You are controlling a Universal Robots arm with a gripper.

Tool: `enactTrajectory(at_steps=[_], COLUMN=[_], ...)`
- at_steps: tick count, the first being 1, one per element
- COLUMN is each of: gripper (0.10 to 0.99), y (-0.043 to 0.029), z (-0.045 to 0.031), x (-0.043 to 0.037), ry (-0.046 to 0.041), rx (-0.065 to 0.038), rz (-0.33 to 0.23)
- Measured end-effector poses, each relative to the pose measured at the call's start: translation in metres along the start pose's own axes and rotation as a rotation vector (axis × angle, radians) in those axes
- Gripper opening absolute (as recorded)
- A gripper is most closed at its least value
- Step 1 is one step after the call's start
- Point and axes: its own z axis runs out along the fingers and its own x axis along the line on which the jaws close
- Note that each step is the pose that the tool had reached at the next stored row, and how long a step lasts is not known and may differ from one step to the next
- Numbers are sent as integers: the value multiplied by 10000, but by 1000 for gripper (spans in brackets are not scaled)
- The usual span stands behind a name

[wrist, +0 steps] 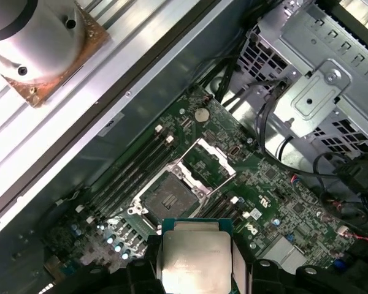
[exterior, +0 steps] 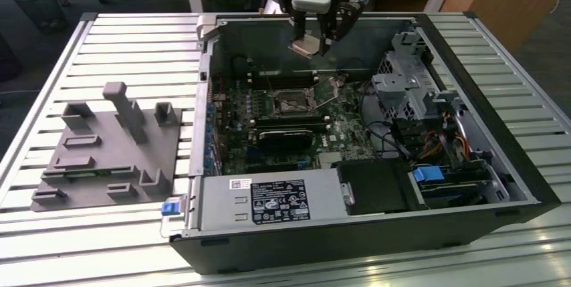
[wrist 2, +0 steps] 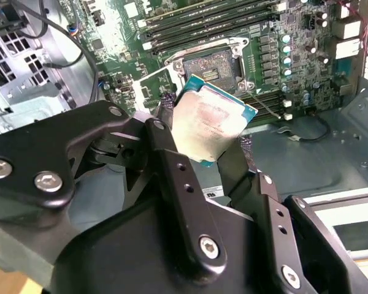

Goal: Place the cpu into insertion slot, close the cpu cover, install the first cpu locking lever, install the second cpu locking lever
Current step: 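Place the cpu into insertion slot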

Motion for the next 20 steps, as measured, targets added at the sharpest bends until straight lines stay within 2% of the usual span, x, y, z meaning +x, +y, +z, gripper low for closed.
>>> enactTrajectory(at_steps=[9, 20], gripper=[537, 537], y=[-4, -9], z=[37, 100], x=[-1, -2], ry=[-87, -92], rx=[-19, -20], rz=[989, 1032])
